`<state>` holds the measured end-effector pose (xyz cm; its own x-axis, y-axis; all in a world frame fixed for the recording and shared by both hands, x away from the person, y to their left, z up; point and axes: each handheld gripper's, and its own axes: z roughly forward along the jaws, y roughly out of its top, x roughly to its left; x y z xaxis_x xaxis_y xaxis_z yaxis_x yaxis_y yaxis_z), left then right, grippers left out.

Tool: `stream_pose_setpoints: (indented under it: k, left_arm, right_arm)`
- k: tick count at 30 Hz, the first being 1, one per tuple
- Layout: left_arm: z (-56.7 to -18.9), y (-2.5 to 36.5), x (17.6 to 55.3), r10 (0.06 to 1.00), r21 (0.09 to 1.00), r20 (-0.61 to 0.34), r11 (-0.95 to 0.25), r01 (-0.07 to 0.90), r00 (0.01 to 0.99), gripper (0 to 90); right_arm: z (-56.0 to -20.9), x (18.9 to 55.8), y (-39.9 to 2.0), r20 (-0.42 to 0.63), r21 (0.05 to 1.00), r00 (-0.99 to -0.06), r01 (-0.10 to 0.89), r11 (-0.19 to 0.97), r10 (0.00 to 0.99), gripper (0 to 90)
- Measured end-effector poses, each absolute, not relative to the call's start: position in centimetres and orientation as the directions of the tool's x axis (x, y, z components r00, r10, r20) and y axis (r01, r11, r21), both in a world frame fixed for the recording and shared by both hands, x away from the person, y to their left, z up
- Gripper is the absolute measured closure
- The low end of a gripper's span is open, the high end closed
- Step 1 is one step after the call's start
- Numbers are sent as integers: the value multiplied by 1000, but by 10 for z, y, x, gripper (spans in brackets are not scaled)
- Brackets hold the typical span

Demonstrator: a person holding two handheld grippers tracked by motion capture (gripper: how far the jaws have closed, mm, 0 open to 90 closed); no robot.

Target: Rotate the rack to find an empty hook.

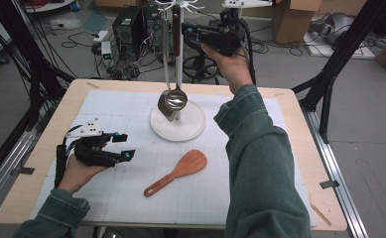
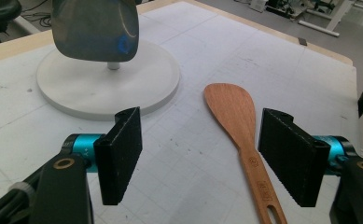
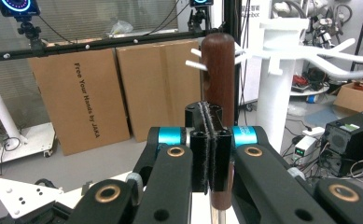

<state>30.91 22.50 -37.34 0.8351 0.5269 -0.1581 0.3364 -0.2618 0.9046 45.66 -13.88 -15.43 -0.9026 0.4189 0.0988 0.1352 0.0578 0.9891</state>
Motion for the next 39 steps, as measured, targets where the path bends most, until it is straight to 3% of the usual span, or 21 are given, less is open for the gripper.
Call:
stream_pose_setpoints:
  k: [39]
  left_arm:
    - [-373,228,309,530,906,-158,-258,336,833,310]
  right_arm:
    - [-137,459,-122,74,992,-901,109,57,428,899]
